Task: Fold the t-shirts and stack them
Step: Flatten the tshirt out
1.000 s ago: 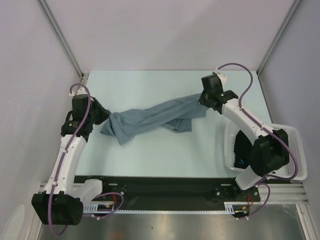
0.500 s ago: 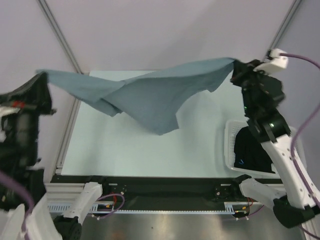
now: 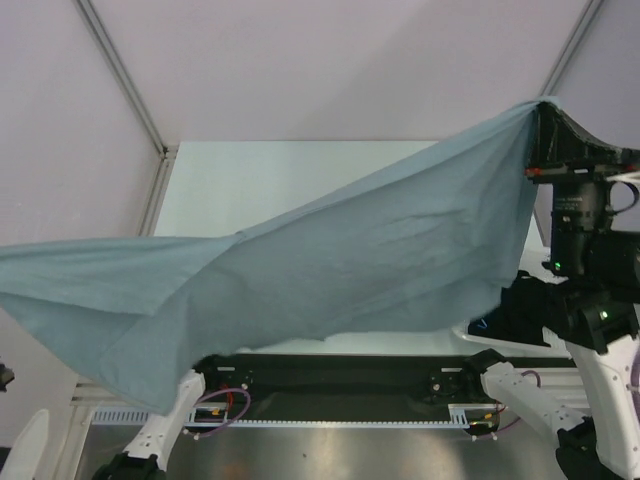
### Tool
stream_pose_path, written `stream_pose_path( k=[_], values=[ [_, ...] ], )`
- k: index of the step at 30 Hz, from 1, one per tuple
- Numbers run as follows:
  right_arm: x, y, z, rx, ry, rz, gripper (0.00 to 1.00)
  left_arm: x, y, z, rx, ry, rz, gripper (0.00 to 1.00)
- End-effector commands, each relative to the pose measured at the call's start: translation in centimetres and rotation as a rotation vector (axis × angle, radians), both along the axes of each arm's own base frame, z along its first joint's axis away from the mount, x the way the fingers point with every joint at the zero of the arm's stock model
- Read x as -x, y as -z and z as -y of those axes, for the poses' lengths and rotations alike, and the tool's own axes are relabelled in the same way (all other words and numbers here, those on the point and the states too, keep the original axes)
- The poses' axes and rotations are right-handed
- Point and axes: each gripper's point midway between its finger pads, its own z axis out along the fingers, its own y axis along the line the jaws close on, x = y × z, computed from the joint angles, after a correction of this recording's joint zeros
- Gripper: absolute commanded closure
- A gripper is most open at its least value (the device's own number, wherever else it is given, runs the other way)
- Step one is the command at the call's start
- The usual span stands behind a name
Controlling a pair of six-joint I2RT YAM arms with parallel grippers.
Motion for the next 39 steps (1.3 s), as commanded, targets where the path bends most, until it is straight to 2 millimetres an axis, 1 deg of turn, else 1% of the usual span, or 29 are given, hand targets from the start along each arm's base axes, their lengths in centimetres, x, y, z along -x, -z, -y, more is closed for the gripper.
stream_pose_path(
  k=[1, 5, 6, 9, 10, 11, 12, 13, 15, 16, 17, 18, 19, 20, 21, 22, 23, 24, 25, 26, 27, 28, 29, 30, 31, 32, 33, 36, 39],
  values=[
    [-4.4, 0.0, -2.1, 0.04, 0.0, -0.001, 1.0, -8.8, 0.3, 0.6, -0.012, -0.001, -0.149, 1.0],
    [-11.5, 3.1, -5.7, 0.076, -0.035, -0.074, 1.0, -19.4, 3.9, 0.1, -0.039, -0.106, -0.312, 1.0],
    [-15.2, 5.7, -7.4, 0.107, -0.048, -0.137, 1.0, -23.2, 5.3, 0.1, -0.047, -0.132, -0.38, 1.0],
    [-20.0, 7.9, -10.2, 0.105, -0.088, -0.179, 1.0, -29.9, 8.3, -0.8, -0.064, -0.226, -0.486, 1.0],
    [-23.3, 10.7, -11.9, 0.12, -0.108, -0.232, 1.0, -33.2, 9.8, -0.8, -0.071, -0.244, -0.549, 1.0],
    [-25.1, 12.1, -12.9, 0.13, -0.117, -0.252, 1.0, -34.2, 9.7, -1.1, -0.077, -0.269, -0.552, 1.0],
    [-26.2, 11.7, -13.6, 0.132, -0.13, -0.24, 1.0, -35.4, 10.1, -1.1, -0.084, -0.282, -0.558, 1.0],
    [-29.5, 15.4, -15.0, 0.157, -0.133, -0.313, 1.0, -37.7, 11.6, -1.1, -0.082, -0.29, -0.59, 1.0],
    [-31.9, 17.2, -16.1, 0.165, -0.141, -0.339, 1.0, -41.0, 14.1, -1.1, -0.116, -0.324, -0.588, 1.0],
    [-33.1, 17.1, -16.7, 0.166, -0.147, -0.324, 1.0, -42.3, 15.2, -0.9, -0.139, -0.333, -0.602, 1.0],
    [-35.4, 20.5, -17.7, 0.194, -0.143, -0.375, 1.0, -45.2, 17.8, -0.6, -0.176, -0.344, -0.659, 1.0],
    [-36.7, 21.8, -18.2, 0.199, -0.143, -0.39, 1.0, -46.3, 18.9, -0.8, -0.173, -0.363, -0.681, 1.0],
    [-37.7, 21.5, -18.5, 0.192, -0.144, -0.38, 1.0, -47.3, 20.2, -0.9, -0.172, -0.376, -0.694, 1.0],
    [-39.6, 24.8, -19.2, 0.19, -0.152, -0.427, 1.0, -49.5, 22.9, -1.0, -0.185, -0.397, -0.717, 1.0],
    [-40.5, 25.9, -19.4, 0.186, -0.151, -0.435, 1.0, -50.3, 24.2, -2.0, -0.165, -0.457, -0.745, 1.0],
    [-41.2, 25.1, -19.7, 0.176, -0.158, -0.406, 1.0, -51.0, 25.1, -2.6, -0.157, -0.503, -0.767, 1.0],
    [-42.2, 26.6, -20.1, 0.181, -0.166, -0.426, 1.0, -51.5, 26.3, -3.5, -0.144, -0.565, -0.793, 1.0],
    [-43.6, 29.7, -20.7, 0.195, -0.169, -0.466, 1.0, -52.3, 27.9, -4.2, -0.118, -0.605, -0.826, 1.0],
    [-44.4, 30.8, -21.0, 0.205, -0.171, -0.474, 1.0, -52.4, 28.5, -5.5, -0.075, -0.655, -0.835, 1.0],
    [-45.0, 29.3, -21.1, 0.201, -0.168, -0.44, 1.0, -52.9, 28.8, -5.5, -0.078, -0.641, -0.836, 1.0],
    [-46.4, 32.2, -21.4, 0.215, -0.166, -0.477, 1.0, -53.9, 29.7, -5.5, -0.094, -0.631, -0.856, 1.0],
    [-47.0, 32.9, -20.8, 0.221, -0.15, -0.497, 1.0, -54.5, 29.9, -5.2, -0.106, -0.61, -0.849, 1.0],
    [-47.5, 31.7, -20.2, 0.208, -0.133, -0.475, 1.0, -55.1, 29.9, -5.0, -0.098, -0.593, -0.847, 1.0],
    [-48.2, 33.1, -19.6, 0.211, -0.119, -0.501, 1.0, -55.7, 30.1, -4.6, -0.094, -0.571, -0.85, 1.0],
    [-48.7, 32.9, -18.1, 0.202, -0.096, -0.499, 1.0, -56.8, 31.5, -4.4, -0.101, -0.552, -0.88, 1.0],
    [-48.9, 33.2, -17.2, 0.193, -0.078, -0.503, 1.0, -57.2, 31.2, -4.2, -0.089, -0.545, -0.876, 1.0],
    [-49.1, 33.3, -16.5, 0.185, -0.07, -0.508, 1.0, -58.2, 32.6, -4.1, -0.093, -0.542, -0.907, 1.0],
    [-49.7, 34.5, -13.8, 0.199, -0.043, -0.538, 1.0, -59.2, 33.5, -4.3, -0.08, -0.552, -0.93, 1.0],
    [-49.5, 34.2, -11.1, 0.204, 0.008, -0.542, 1.0, -59.9, 34.9, -4.9, -0.058, -0.589, -0.96, 1.0]
  ],
)
